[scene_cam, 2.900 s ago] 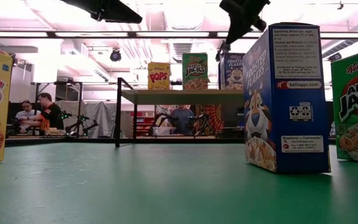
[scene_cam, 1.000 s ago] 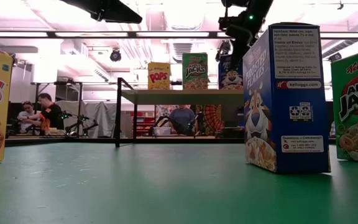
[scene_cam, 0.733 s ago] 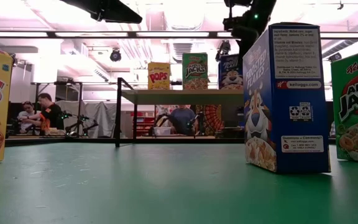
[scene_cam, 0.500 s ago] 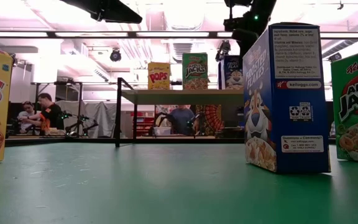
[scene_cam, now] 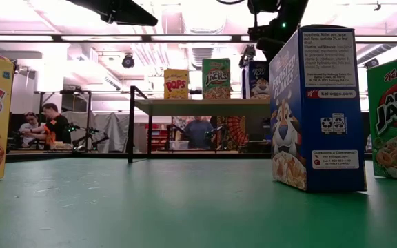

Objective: Stack cereal on shelf
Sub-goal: Put the left blue cereal box on the shelf aligned with the other blue cereal box

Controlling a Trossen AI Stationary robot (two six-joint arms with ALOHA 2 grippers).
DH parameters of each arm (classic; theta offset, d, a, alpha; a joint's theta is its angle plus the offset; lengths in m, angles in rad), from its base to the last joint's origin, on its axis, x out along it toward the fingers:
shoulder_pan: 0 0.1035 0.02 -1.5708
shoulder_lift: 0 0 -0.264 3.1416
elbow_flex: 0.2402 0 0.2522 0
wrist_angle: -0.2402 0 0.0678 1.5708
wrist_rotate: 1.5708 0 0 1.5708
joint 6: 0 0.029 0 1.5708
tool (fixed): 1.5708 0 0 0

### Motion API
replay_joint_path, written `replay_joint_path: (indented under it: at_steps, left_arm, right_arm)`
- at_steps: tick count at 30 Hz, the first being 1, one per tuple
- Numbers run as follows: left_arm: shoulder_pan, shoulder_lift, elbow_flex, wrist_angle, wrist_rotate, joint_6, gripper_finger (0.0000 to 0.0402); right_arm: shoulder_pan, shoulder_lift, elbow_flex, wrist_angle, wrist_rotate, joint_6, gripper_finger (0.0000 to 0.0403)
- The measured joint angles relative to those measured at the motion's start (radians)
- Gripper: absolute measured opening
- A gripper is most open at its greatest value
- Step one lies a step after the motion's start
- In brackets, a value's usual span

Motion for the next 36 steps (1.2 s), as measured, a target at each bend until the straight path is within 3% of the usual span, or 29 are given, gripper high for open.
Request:
replay_joint_path:
  at_steps: [17, 26, 36]
  left_arm:
    - [0.0, 0.0, 0.0, 0.0, 0.0, 0.0, 0.0133]
    - [0.0, 0.0, 0.0, 0.0, 0.0, 0.0, 0.0133]
    - [0.0, 0.0, 0.0, 0.0, 0.0, 0.0, 0.0133]
  right_arm:
    - [0.0, 0.0, 0.0, 0.062, 0.0, -0.032, 0.0009]
    - [0.016, 0.0, -0.001, 0.069, -0.052, -0.026, 0.0009]
    - [0.015, 0.027, -0.001, 0.105, -0.019, -0.056, 0.0009]
